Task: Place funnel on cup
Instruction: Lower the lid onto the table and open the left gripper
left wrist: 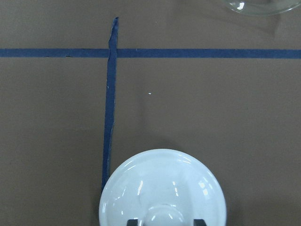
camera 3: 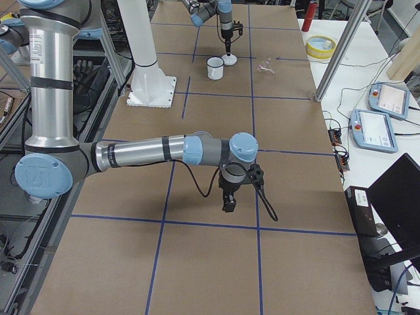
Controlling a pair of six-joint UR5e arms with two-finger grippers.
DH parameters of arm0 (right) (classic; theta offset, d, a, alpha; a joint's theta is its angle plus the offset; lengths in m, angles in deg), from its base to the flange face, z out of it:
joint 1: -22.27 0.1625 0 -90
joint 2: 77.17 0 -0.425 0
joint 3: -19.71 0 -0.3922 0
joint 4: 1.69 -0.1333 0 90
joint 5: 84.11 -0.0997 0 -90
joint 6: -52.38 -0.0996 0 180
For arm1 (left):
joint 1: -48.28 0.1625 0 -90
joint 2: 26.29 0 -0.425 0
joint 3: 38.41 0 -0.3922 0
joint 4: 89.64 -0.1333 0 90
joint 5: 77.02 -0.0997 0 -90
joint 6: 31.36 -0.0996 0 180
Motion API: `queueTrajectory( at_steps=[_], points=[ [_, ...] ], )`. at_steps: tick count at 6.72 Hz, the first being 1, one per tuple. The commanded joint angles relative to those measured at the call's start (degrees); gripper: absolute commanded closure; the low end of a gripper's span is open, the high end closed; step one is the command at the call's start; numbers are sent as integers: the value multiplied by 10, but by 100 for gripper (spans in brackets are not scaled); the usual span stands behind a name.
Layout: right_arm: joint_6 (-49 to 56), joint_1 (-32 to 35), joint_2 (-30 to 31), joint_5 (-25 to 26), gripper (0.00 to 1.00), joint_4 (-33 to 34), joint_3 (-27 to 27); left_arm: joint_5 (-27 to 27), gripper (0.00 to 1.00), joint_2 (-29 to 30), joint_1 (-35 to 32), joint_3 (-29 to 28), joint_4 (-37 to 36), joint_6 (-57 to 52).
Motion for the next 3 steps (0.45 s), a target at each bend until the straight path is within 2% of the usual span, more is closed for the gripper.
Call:
queueTrajectory(
  at_steps=[1,2,3],
  points=[
    [0,0,0,0,0,0,0,12,0,8,0,7,-8,-2],
    [0,0,0,0,0,0,0,39,0,34,-8,21,-33,6],
    [0,0,0,0,0,0,0,60,0,70,-45,40,-84,56]
  ],
)
